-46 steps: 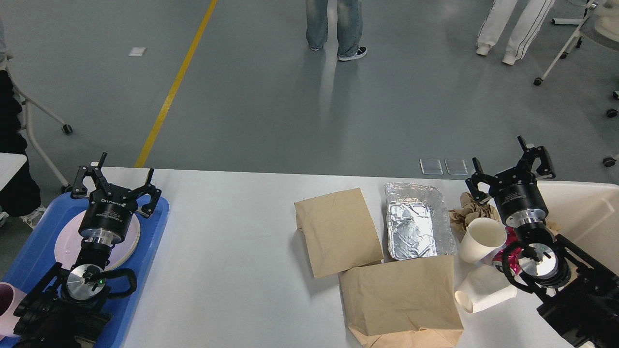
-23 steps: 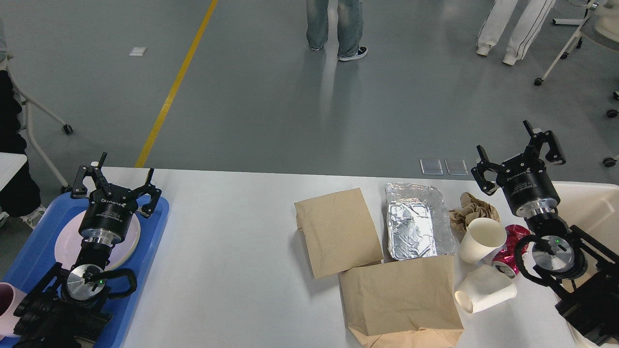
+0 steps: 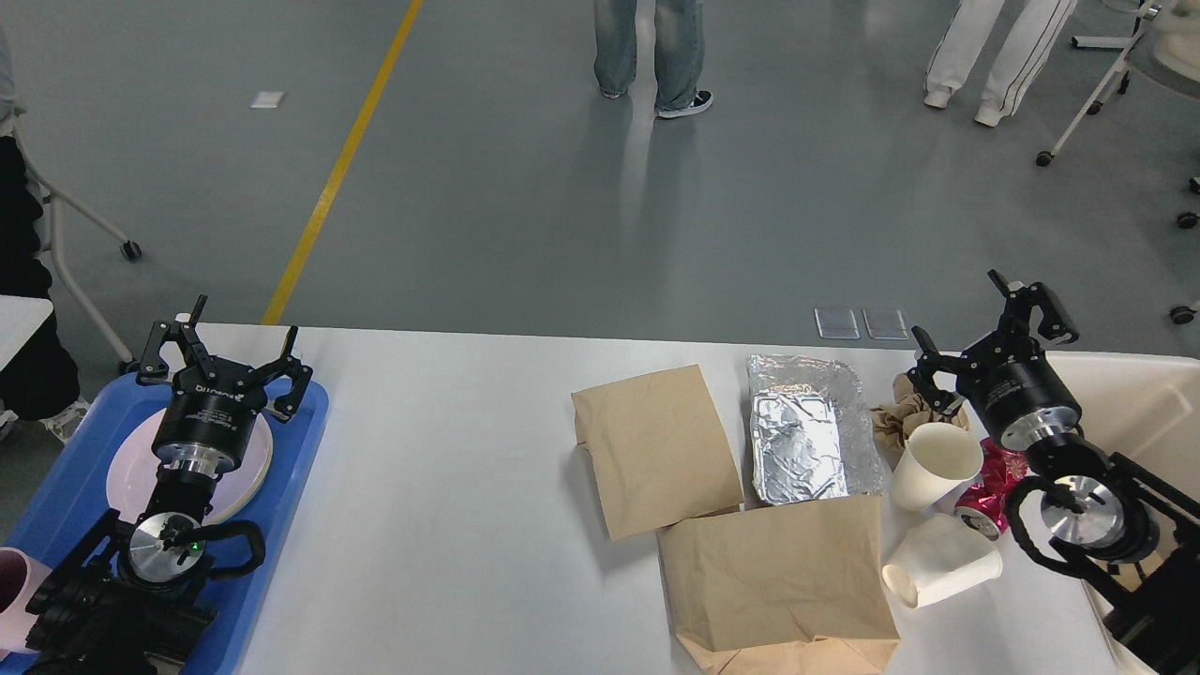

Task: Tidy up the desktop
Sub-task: 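Raise the right gripper up from beside the white bin, then lower the right gripper toward the crumpled brown paper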

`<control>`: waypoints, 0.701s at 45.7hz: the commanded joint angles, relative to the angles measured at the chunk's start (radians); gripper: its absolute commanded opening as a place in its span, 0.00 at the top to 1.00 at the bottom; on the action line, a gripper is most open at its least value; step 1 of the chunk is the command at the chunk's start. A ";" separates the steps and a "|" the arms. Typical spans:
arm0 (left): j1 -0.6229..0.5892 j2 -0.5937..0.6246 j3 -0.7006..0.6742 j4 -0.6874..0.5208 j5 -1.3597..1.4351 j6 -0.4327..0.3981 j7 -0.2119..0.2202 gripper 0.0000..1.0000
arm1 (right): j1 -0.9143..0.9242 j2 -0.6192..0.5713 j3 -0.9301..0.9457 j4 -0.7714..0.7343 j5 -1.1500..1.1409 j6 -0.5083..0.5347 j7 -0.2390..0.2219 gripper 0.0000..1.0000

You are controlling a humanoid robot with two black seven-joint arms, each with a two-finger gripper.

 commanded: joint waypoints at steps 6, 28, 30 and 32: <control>0.000 0.001 0.000 0.000 0.000 0.000 0.000 0.04 | 0.244 -0.188 -0.408 -0.029 0.010 0.141 0.002 0.00; 0.000 -0.001 0.000 0.000 0.000 0.000 0.000 0.04 | 1.157 -0.172 -1.677 -0.033 0.010 0.192 -0.001 0.00; 0.000 -0.001 0.000 0.000 0.000 0.000 0.000 0.04 | 1.211 -0.129 -1.752 -0.031 0.008 0.215 -0.002 0.00; 0.000 -0.001 0.000 0.000 0.001 0.000 0.000 0.04 | 1.270 -0.086 -1.849 -0.031 0.007 0.264 -0.007 0.00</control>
